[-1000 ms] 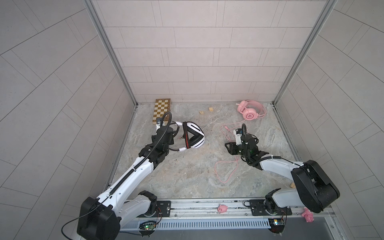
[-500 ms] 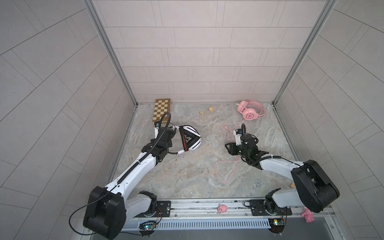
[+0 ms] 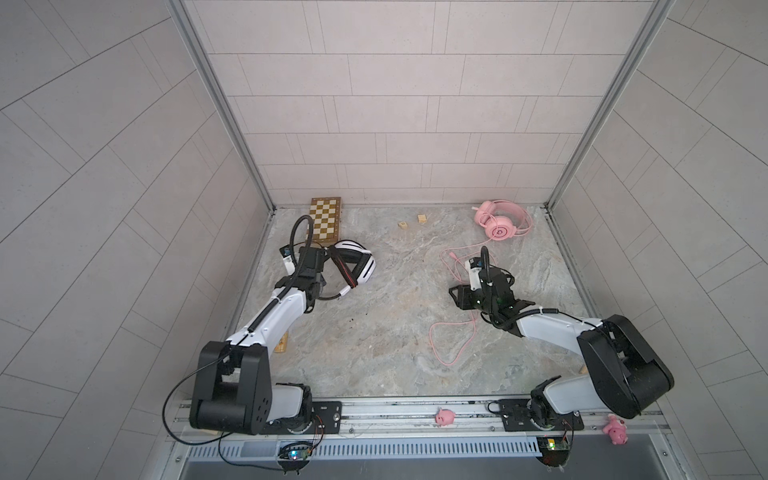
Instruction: Wrap the headphones
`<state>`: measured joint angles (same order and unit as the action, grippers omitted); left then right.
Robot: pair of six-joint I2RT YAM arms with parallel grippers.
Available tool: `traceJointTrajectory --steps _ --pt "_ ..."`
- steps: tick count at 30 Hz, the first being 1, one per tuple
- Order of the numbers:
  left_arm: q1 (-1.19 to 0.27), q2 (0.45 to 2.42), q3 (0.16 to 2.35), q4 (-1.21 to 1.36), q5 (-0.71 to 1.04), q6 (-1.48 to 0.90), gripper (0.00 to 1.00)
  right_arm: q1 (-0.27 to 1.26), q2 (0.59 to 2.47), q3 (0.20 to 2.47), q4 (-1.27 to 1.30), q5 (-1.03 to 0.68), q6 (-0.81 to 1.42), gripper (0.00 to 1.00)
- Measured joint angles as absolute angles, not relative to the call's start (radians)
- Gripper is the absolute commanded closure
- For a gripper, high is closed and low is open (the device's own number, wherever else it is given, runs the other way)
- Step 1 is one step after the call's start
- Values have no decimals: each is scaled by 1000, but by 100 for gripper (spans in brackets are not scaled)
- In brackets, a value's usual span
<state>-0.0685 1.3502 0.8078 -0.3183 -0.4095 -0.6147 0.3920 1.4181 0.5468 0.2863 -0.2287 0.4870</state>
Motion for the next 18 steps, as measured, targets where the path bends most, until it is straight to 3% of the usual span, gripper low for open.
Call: traceJointTrajectory --steps 11,18 --pt "15 1398 814 -397 -436 -762 100 392 1422 550 286 -231 488 52" --pt "48 1534 922 -542 -468 -822 100 392 1424 550 286 -231 490 52"
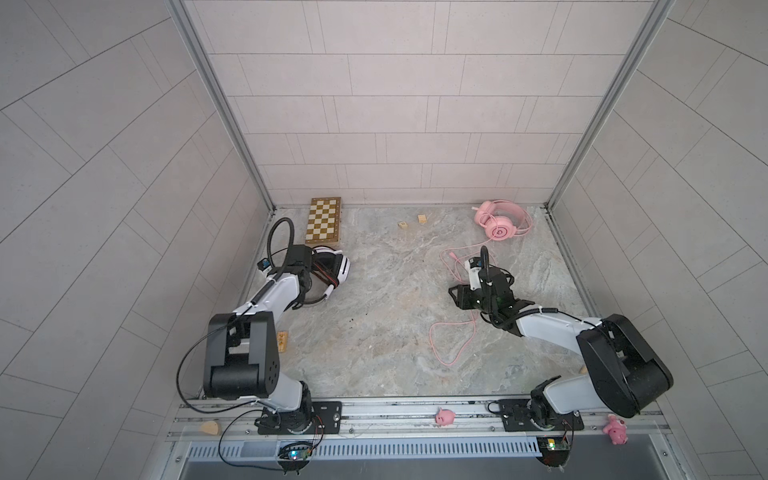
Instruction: Wrap the headphones
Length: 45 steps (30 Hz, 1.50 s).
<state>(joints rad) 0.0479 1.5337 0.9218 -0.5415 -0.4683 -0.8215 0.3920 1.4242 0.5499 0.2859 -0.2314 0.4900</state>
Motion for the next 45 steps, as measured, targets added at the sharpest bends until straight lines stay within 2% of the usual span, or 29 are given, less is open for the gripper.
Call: traceJointTrajectory --steps 3,8,11,15,25,30,35,40,45 --pt "49 1559 955 -576 -472 -833 97 392 1425 550 284 -231 490 52" --pt "49 1559 960 -620 -477 -861 82 392 1423 551 280 -228 491 52" --pt "49 1559 976 -638 -476 -865 58 392 1397 545 279 -215 490 52" --pt "50 1556 979 -645 -477 -873 41 392 1356 533 295 -197 485 52" --pt "50 1478 1027 -705 -481 -805 40 392 1356 531 303 -207 487 52" --pt "35 1411 1058 -637 -314 -647 40 392 1356 501 363 -219 482 52" --pt "-73 1424 1165 -598 -202 -529 38 381 1353 499 337 -191 469 53" --pt "-180 1484 1301 -565 -146 -499 38 288 1289 548 198 -160 471 50" --pt "-221 1539 1322 -539 -76 -494 38 113 1292 737 65 -144 517 49"
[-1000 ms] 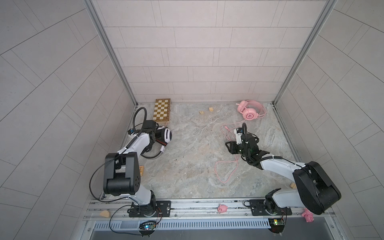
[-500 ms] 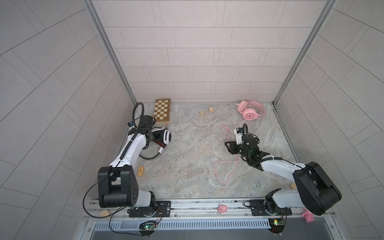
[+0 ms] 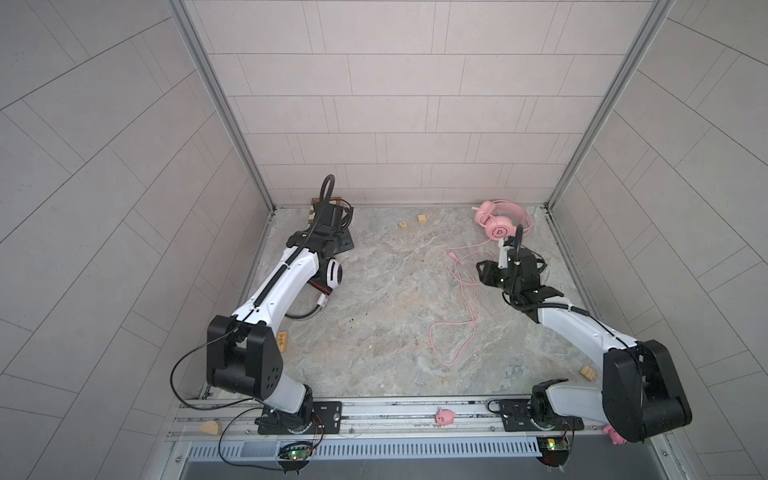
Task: Wrap the headphones
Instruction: 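Open the left gripper over the headphones while the right gripper reaches to the pink headset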
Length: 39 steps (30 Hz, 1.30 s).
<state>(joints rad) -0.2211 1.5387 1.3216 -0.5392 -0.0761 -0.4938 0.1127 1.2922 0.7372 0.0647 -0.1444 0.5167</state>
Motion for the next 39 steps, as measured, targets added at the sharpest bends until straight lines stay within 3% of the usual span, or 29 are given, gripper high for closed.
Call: traceJointTrajectory --steps 6,9,17,18,20,34,39 --pt "-221 1514 1281 -527 0 -493 39 -105 1489 990 -57 -123 667 47" --pt "-221 1484 1251 -519 30 -493 39 -167 1650 1159 -146 -121 740 37" --pt "-221 1475 1234 -505 56 -497 40 -193 1948 1511 -321 -130 854 32" --pt "-221 1475 1233 -505 56 -497 40 -194 1977 1546 -338 -131 869 26" --pt "-221 1475 1229 -503 54 -499 41 -197 2033 1611 -364 -127 892 25" --pt "-220 1475 1225 -501 32 -500 41 -241 2331 1962 -502 -113 1012 28" --pt "-220 1475 1225 -501 32 -500 41 -246 2427 2051 -511 -151 1040 43"
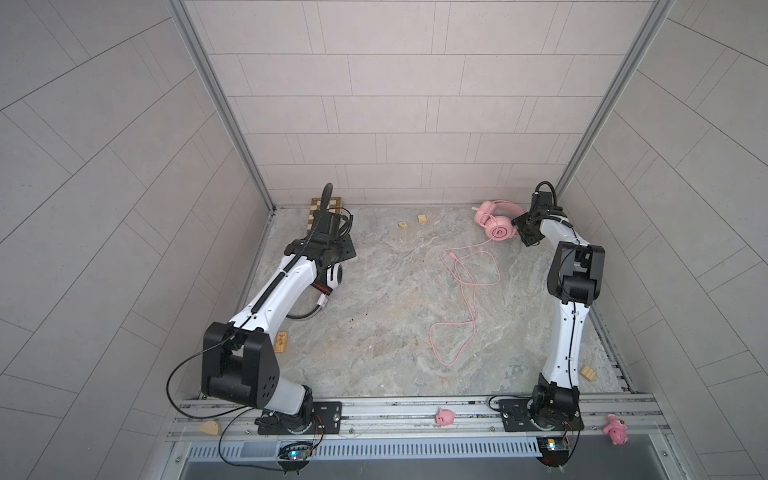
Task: Wrap the headphones
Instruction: 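Open the left gripper over the headphones while the right gripper reaches to the pink headset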
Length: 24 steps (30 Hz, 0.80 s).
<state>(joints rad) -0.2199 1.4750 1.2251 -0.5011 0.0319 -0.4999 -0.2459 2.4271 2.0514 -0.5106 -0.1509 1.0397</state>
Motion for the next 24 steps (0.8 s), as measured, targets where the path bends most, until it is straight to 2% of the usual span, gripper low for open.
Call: traceJointTrajectory --steps 3,6,9,15,20,24 --pt "-215 1475 1225 -501 29 -500 41 -249 2469 2117 -518 -168 1036 55" --pt "-211 1475 1225 -501 30 -500 41 -250 2470 2128 -529 -173 1027 77" --pt "-205 1475 1225 -501 30 -500 42 -251 2467 2111 -522 -174 1002 87" --pt "-200 1475 1225 -501 25 -500 43 -250 2300 1813 -406 -160 973 93" --pt "-198 1475 1225 -500 34 -498 44 -239 2070 1548 -292 -149 930 96" --pt "-199 1474 1225 -495 56 -495 44 -204 1884 1427 -207 -139 871 97"
